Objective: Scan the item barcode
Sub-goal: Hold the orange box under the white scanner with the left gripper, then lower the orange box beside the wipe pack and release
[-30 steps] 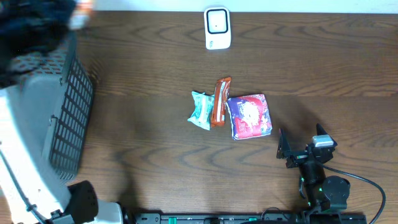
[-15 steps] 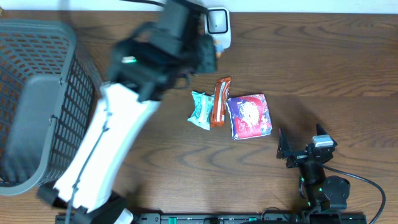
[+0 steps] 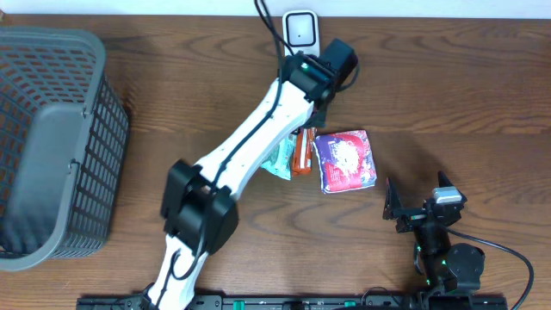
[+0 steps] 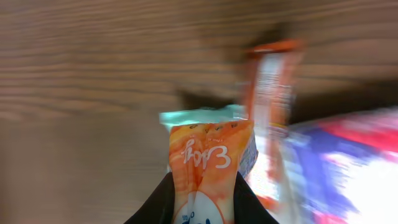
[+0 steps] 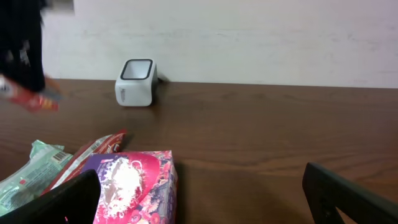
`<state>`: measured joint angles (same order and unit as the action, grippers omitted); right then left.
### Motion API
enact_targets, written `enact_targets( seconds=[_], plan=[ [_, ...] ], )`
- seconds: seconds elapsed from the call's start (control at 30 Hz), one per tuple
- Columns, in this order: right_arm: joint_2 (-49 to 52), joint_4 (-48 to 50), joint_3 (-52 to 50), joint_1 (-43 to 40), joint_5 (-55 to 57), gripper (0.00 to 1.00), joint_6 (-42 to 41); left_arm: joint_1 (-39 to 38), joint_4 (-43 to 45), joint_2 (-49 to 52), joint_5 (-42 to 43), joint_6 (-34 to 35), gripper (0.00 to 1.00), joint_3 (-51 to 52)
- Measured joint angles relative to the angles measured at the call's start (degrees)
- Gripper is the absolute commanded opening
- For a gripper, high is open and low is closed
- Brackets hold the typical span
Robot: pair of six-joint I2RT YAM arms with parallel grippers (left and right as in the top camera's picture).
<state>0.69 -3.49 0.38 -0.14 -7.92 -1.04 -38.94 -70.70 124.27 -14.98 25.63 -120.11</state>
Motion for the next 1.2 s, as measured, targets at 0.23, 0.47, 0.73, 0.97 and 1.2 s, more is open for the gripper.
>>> enact_targets(
  seconds=[0.23, 0.47, 0.73, 0.97, 1.2],
  plan=[
    [0.00, 0.00, 0.00, 0.00, 0.00, 0.99, 0.00, 4.33, -1.31, 1.84, -9.38, 0.00, 0.08, 0.37],
    [0.00, 0.00, 0.02, 0.00, 0.00, 0.99, 0.00, 9.11, -0.85, 1.84, -3.32, 0.00, 0.08, 0.85],
    [0.00, 0.00, 0.02, 0.00, 0.00, 0.99, 0.00, 9.11, -0.63, 1.75, 1.49, -0.33, 0.46, 7.02],
    [-0.02, 0.00, 0.00, 0.00, 0.00, 0.99, 0.00, 10.64, -1.03, 1.75, 2.36, -0.13, 0.51, 7.52],
    [0.00, 0.00, 0.02, 0.00, 0.00, 0.99, 0.00, 12.68, -4.20, 0.31, 2.67, -0.15, 0.57, 7.26]
  ],
)
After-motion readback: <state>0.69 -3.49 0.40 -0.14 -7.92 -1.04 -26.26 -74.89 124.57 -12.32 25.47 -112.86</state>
